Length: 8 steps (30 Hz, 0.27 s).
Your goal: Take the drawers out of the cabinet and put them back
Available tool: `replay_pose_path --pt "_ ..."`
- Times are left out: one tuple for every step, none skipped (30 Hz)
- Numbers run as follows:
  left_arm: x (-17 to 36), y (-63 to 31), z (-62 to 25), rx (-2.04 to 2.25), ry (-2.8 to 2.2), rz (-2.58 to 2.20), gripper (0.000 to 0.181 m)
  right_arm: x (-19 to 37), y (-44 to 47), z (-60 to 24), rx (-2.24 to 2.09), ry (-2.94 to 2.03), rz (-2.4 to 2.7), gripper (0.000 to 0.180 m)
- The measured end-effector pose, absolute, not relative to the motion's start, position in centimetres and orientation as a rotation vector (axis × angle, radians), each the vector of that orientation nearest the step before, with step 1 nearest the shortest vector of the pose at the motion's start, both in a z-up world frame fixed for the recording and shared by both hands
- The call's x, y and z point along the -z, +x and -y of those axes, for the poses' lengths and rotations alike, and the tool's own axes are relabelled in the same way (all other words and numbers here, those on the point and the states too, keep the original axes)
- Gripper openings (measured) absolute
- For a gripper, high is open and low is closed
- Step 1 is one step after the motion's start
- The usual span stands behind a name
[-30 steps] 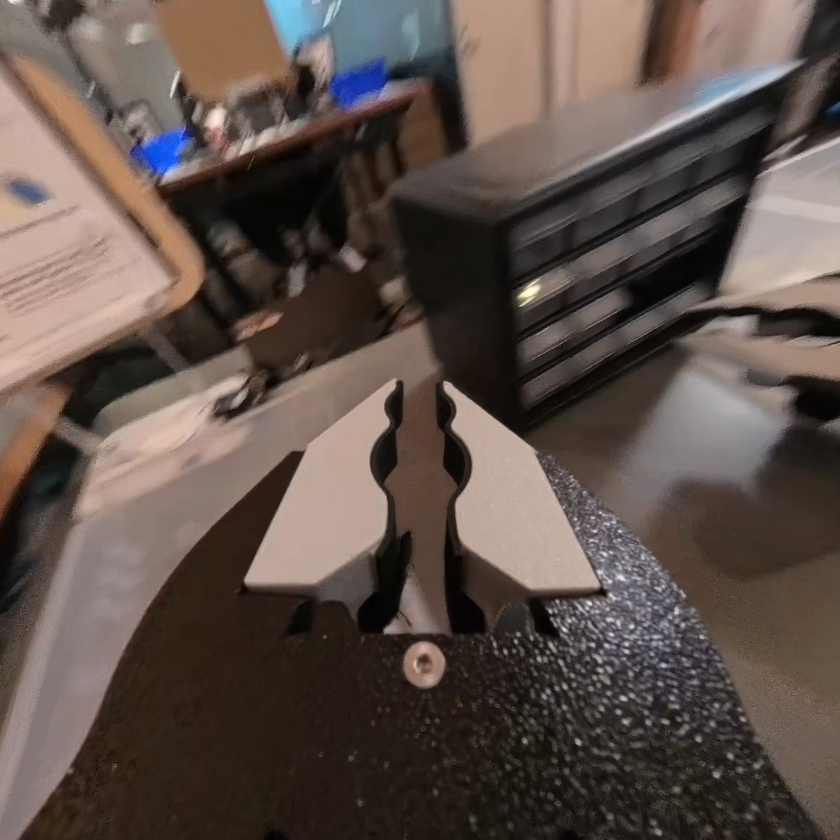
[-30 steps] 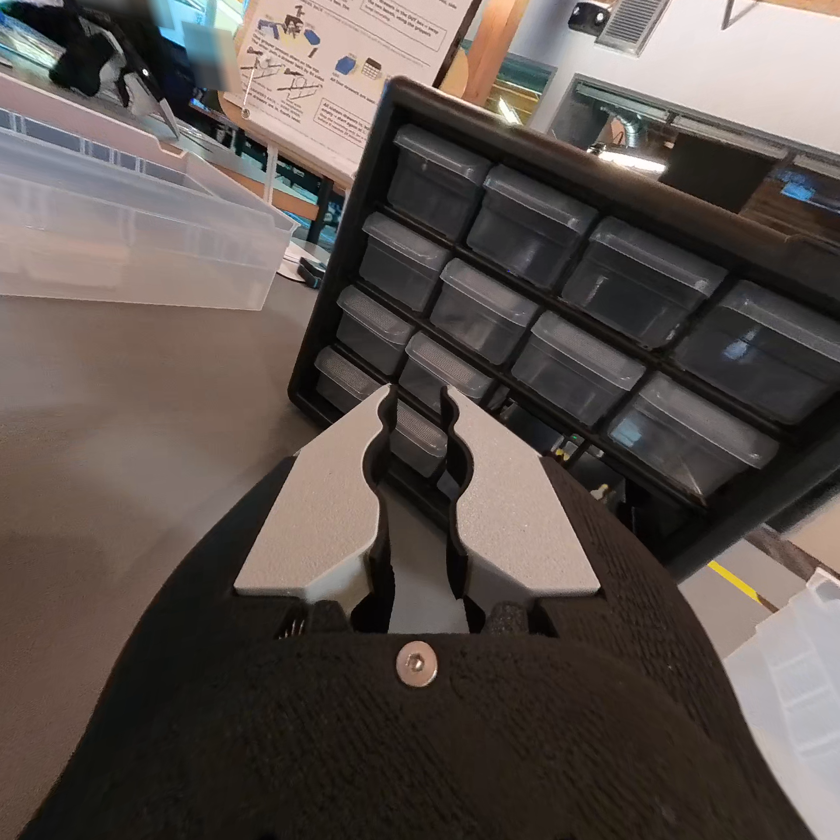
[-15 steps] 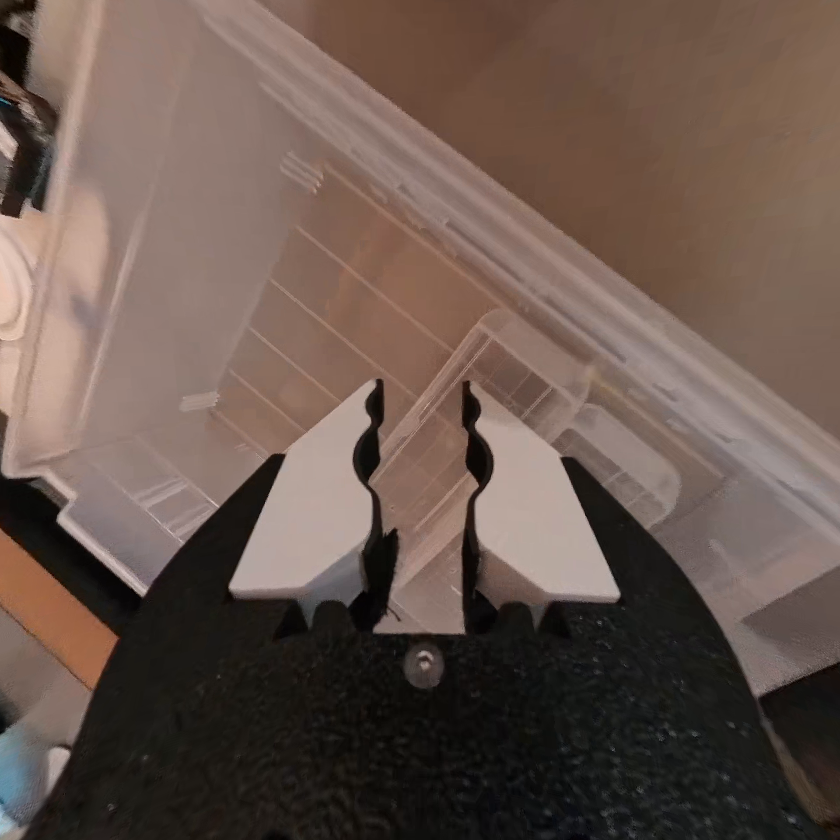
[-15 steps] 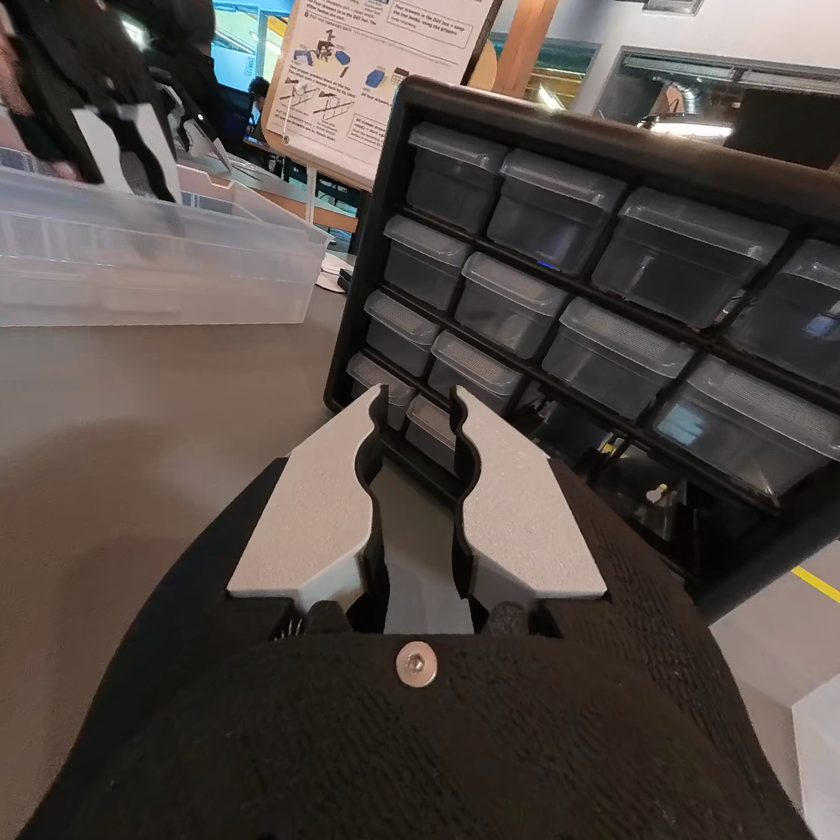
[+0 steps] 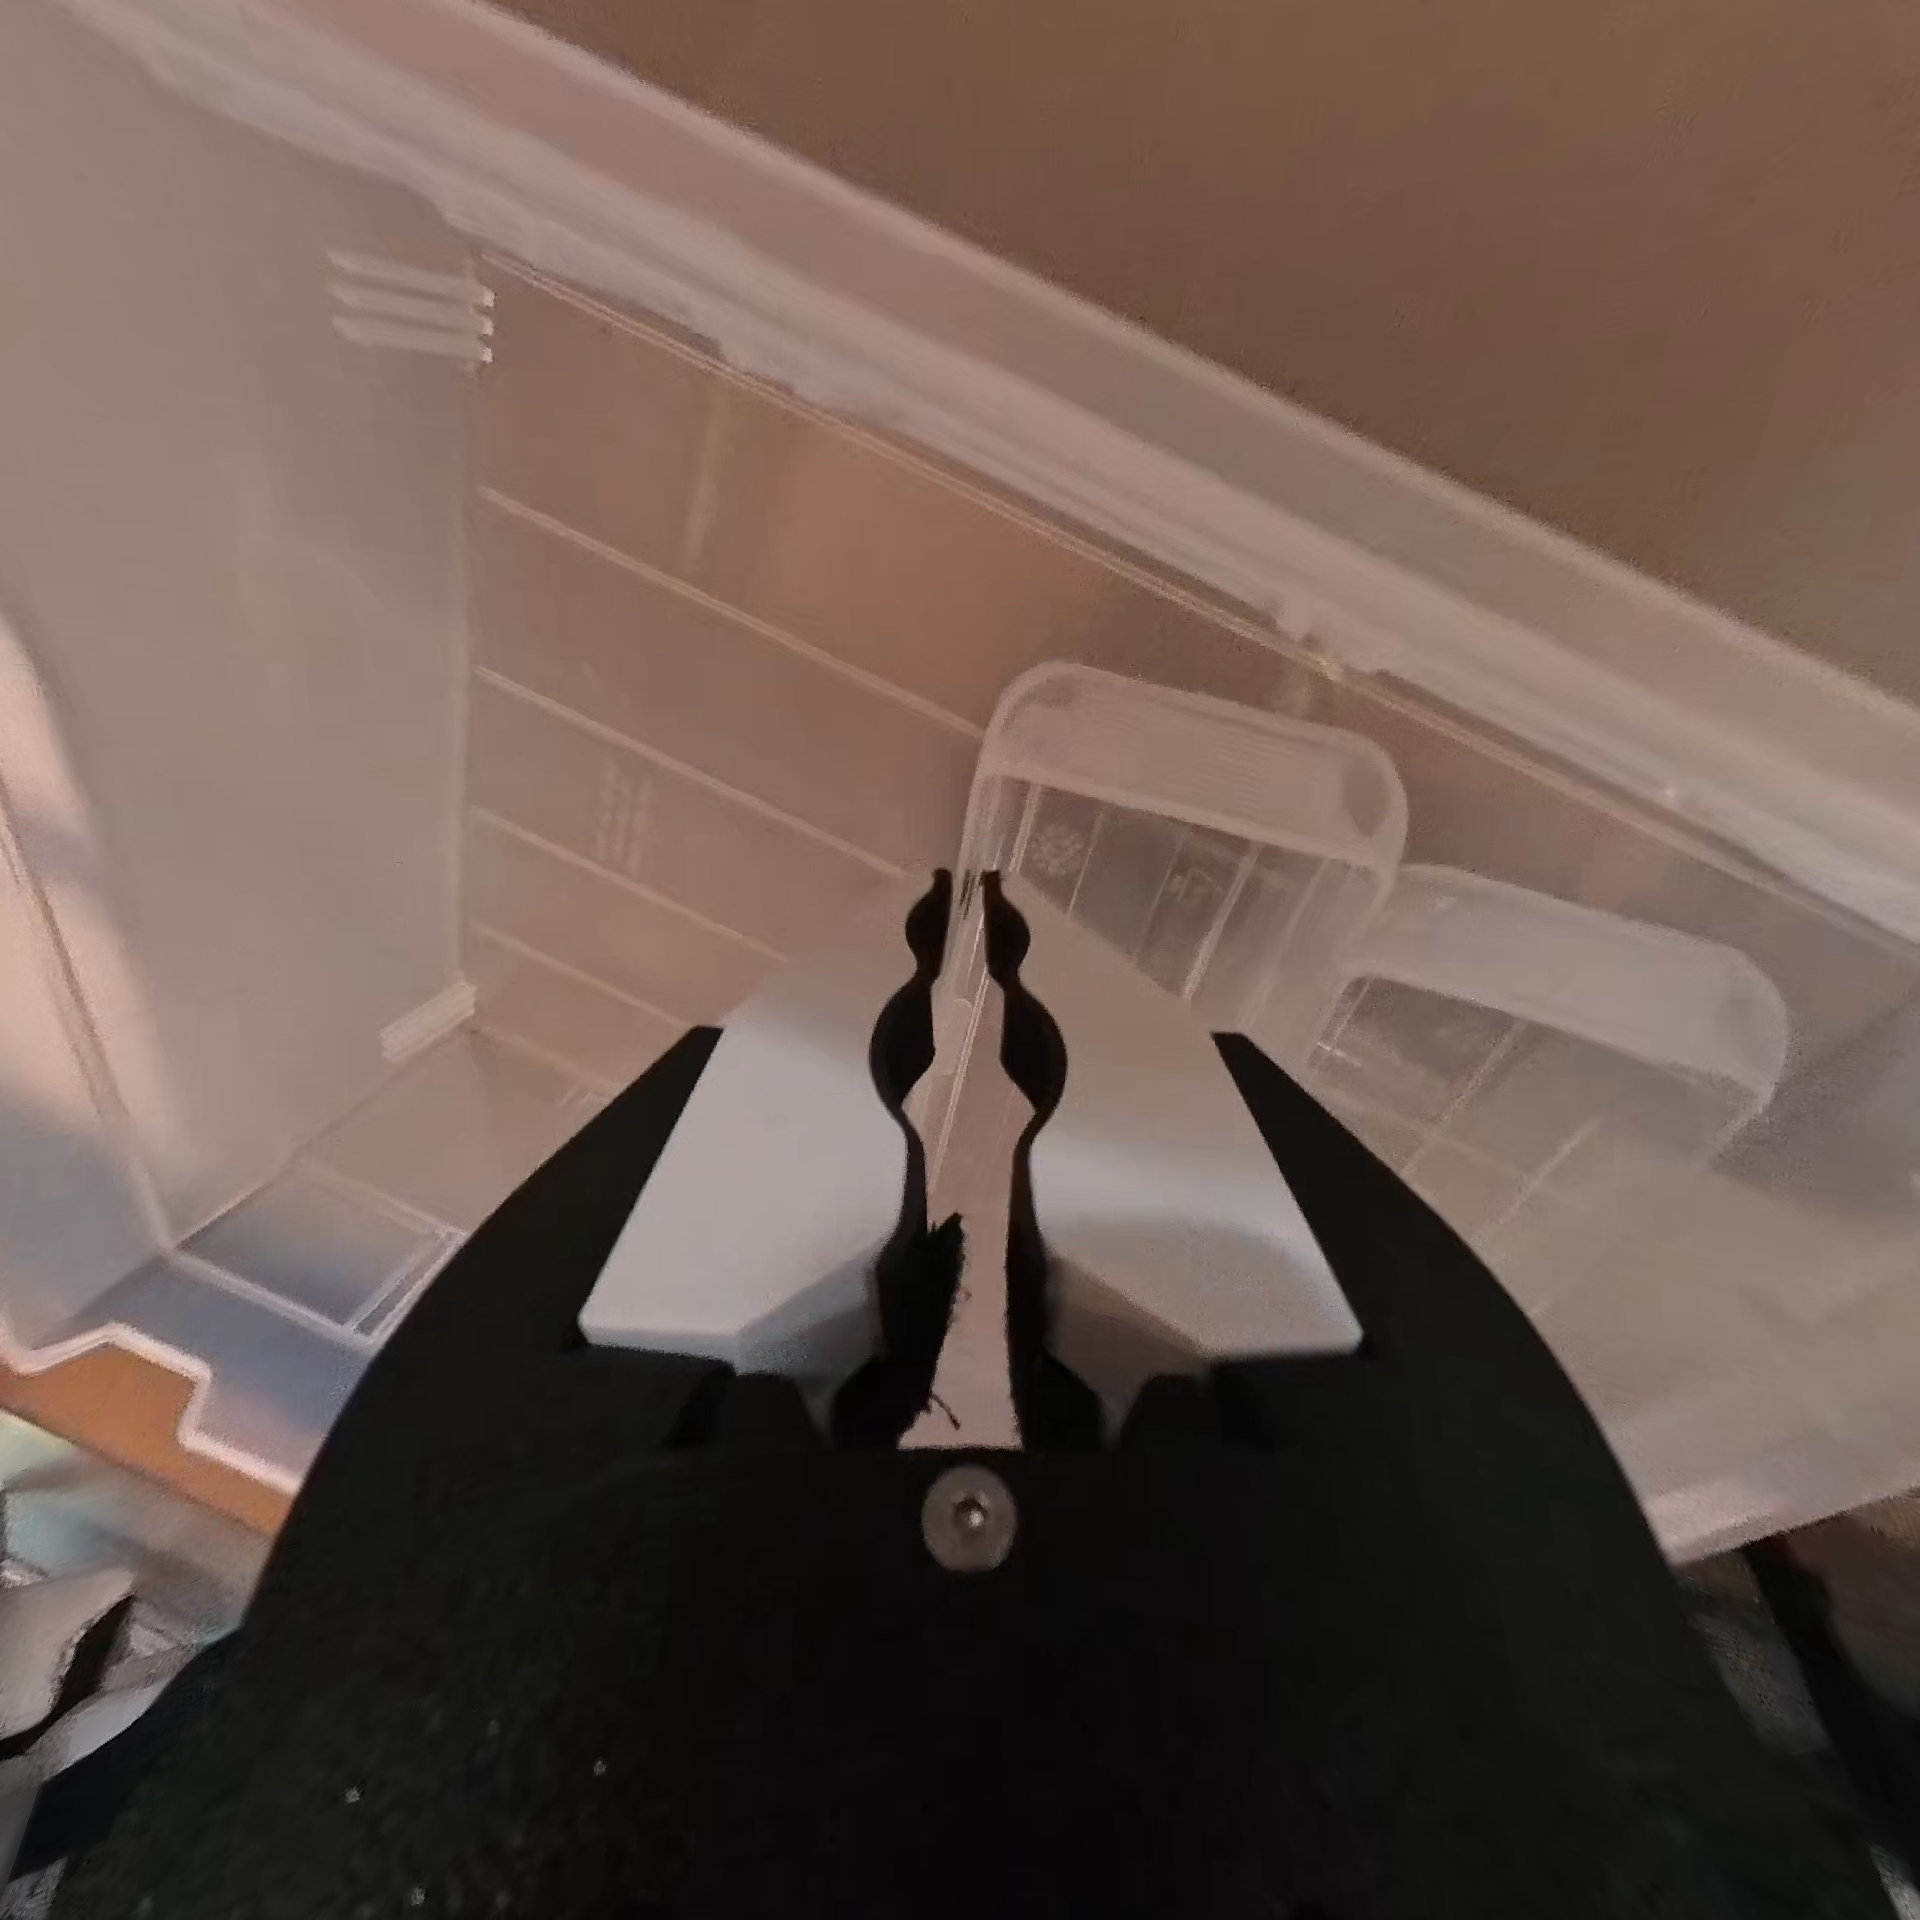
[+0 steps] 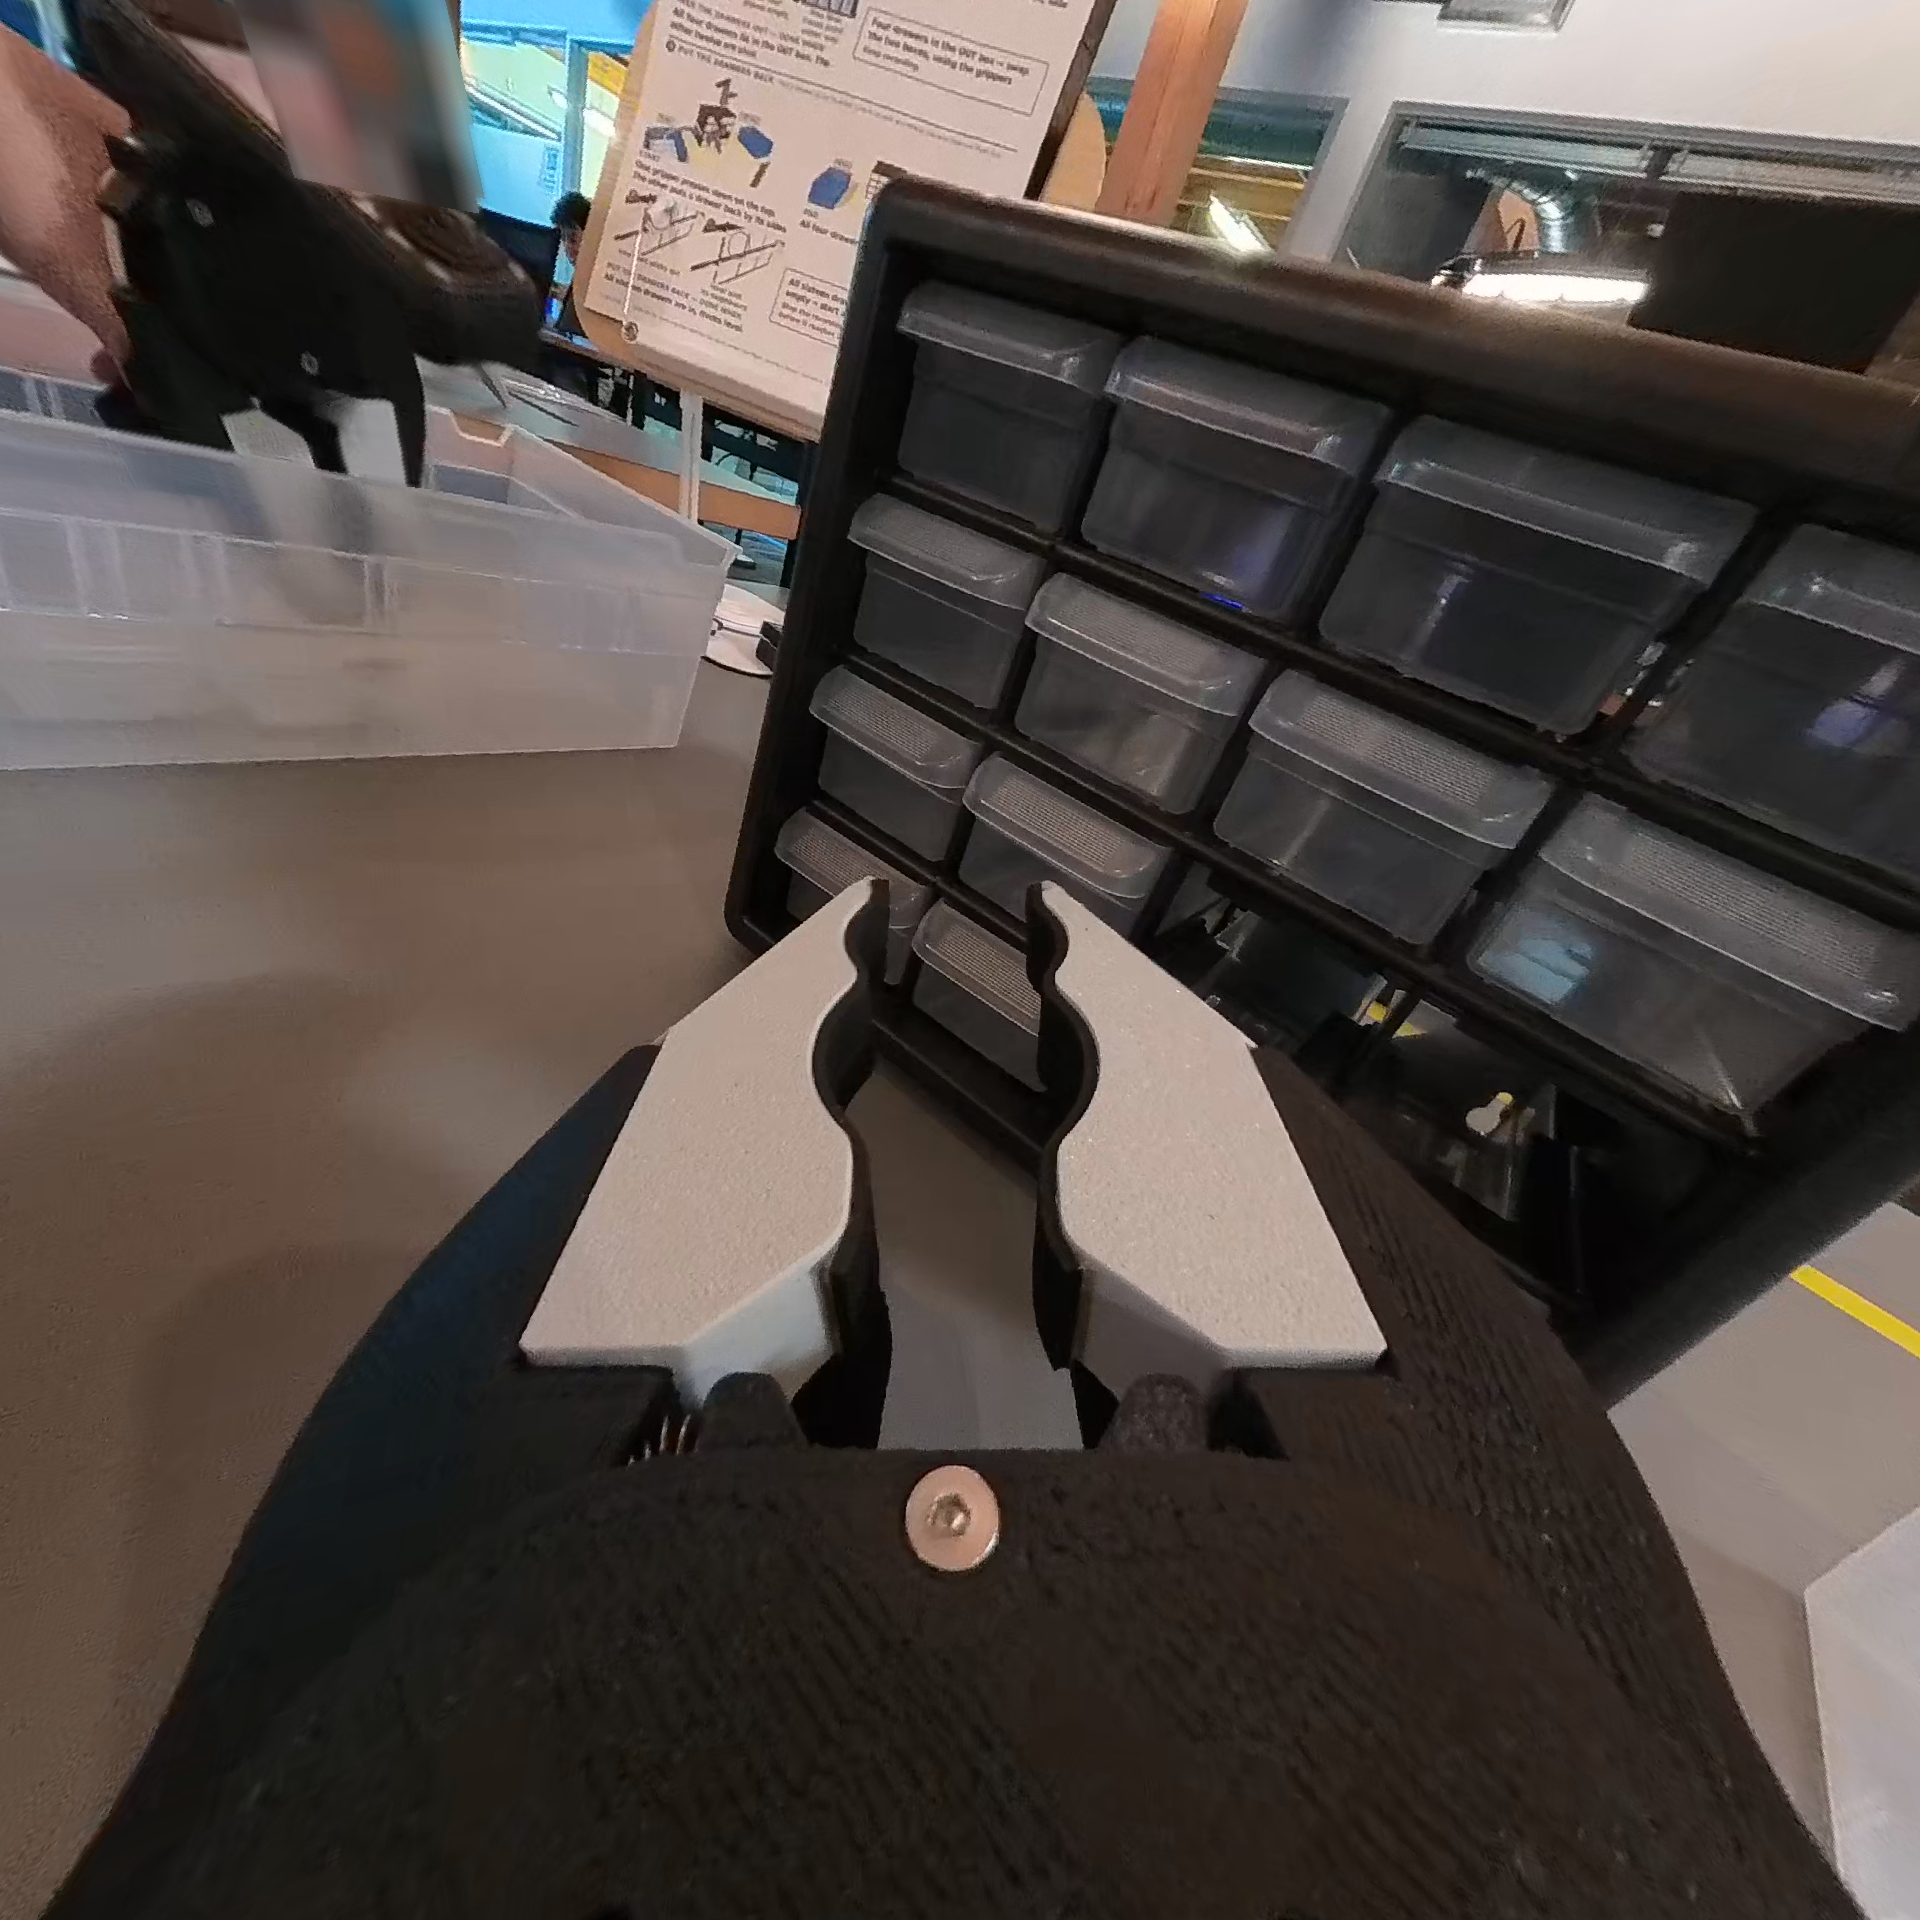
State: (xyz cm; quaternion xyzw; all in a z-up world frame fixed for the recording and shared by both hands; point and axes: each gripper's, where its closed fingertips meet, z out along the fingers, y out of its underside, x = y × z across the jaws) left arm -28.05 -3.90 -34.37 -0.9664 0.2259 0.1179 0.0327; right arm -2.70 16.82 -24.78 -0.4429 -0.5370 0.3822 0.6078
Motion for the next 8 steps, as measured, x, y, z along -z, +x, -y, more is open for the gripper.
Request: replay_pose_path --pt "33.9 -28.1 4.0 -0.373 -2.967 -0.704 0.0 24.7 -2.6 -16.9 -0.886 -1.024 1.235 0.025" --pt "33.1 -28.5 3.9 -0.425 -2.943 -0.702 0.0 24.6 -2.6 -16.9 -0.889 -1.026 1.227 0.025" --pt "32.0 -29.0 3.8 -0.486 -2.919 -0.698 0.0 24.5 -2.5 -17.1 -0.89 -1.028 1.217 0.024" --pt "30.8 -29.3 3.8 -0.534 -2.896 -0.684 0.0 24.4 -2.4 -17.2 -0.892 -1.03 1.206 0.024" --pt "29.3 -29.6 3.7 -0.605 -2.868 -0.663 0.0 24.3 -2.3 -17.3 -0.893 -1.032 1.195 0.024" --pt "27.7 -29.9 3.6 -0.684 -2.84 -0.643 0.0 24.2 -2.2 -17.4 -0.895 -1.032 1.184 0.024" --pt "26.0 -29.9 3.4 -0.753 -2.81 -0.64 0.0 24.0 -2.0 -17.5 -0.898 -1.031 1.172 0.024" --pt "24.1 -29.6 3.1 -0.824 -2.772 -0.655 0.0 23.9 -1.9 -17.6 -0.9 -1.03 1.158 0.024"
